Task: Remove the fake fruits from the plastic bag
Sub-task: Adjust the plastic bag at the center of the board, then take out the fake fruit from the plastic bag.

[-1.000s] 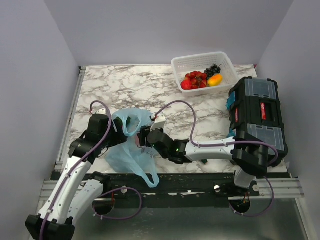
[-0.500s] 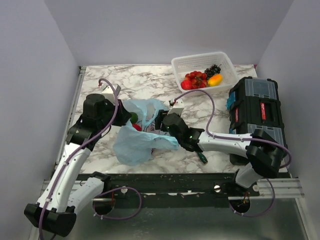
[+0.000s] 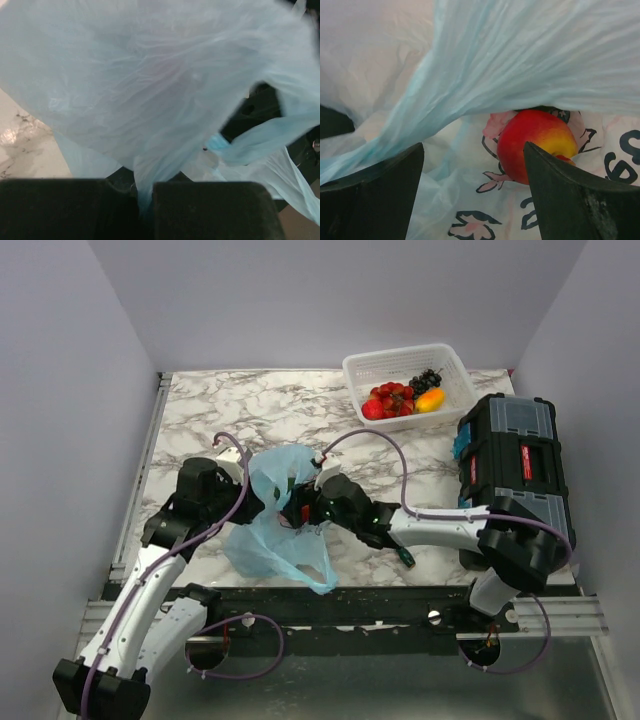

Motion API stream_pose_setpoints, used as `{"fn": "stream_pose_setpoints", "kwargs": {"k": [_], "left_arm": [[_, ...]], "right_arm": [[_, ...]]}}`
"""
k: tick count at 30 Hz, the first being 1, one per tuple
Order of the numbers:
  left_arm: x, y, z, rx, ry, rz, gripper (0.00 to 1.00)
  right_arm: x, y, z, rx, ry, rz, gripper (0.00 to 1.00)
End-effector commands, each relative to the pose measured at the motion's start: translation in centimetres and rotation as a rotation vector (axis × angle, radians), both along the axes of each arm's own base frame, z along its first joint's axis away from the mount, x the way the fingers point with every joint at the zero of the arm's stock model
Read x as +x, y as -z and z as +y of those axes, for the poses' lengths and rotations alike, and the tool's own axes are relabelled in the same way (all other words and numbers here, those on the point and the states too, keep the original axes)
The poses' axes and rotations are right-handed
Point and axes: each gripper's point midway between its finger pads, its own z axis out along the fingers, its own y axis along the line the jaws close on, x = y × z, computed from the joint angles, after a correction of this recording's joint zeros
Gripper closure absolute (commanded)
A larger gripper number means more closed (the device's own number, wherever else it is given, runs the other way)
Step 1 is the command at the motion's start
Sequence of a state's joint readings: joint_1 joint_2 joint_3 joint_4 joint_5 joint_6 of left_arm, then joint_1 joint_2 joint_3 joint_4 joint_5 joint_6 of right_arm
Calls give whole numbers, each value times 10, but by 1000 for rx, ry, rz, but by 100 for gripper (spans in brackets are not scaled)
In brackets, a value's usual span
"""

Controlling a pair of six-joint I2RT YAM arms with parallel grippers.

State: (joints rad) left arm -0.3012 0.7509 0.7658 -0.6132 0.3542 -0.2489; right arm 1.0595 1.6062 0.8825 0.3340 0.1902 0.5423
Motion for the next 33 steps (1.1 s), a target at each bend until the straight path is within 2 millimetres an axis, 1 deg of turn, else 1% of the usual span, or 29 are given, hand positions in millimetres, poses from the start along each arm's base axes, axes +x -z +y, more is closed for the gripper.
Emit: {"fn": "stream_pose_setpoints", "kwargs": {"k": [1,2,4,6,8,11,17,19,21,23,25,30,33], "left_arm": [[1,13,3,44,23,15,100],[1,16,2,47,29,26,100],[2,22,2,56,31,45,100],[1,27,1,53,33,58,100],[0,28,-3,33,49,61,100],[1,28,-6,19,55,56,100],[8,32,-7,26,54,68,100],[9,34,-8,30,57,81,100],[8,37,-9,28,61,95,100],[8,38,-9,26,65,103,100],[7,39,-10,23,68,109,100],[6,40,-13,15,83,118,100],[6,40,-14,14,88,122,100]], "right_arm": [[14,17,4,-105,35,-14,12],[20,22,2,-132,65,-25,9],[30,35,-5,-213,105,-45,8],[38,41,-13,-258,151,-61,7],[40,44,-14,-283,152,-79,6],[39,52,-9,-324,108,-85,5],[43,84,-23,-449,126,-90,4],[49,94,-29,-495,154,-104,4],[56,99,-32,-526,190,-119,4],[63,97,-33,-538,231,-137,6],[69,89,-33,-527,275,-149,7],[75,63,-22,-440,276,-193,6],[79,58,-17,-419,275,-218,5]]}}
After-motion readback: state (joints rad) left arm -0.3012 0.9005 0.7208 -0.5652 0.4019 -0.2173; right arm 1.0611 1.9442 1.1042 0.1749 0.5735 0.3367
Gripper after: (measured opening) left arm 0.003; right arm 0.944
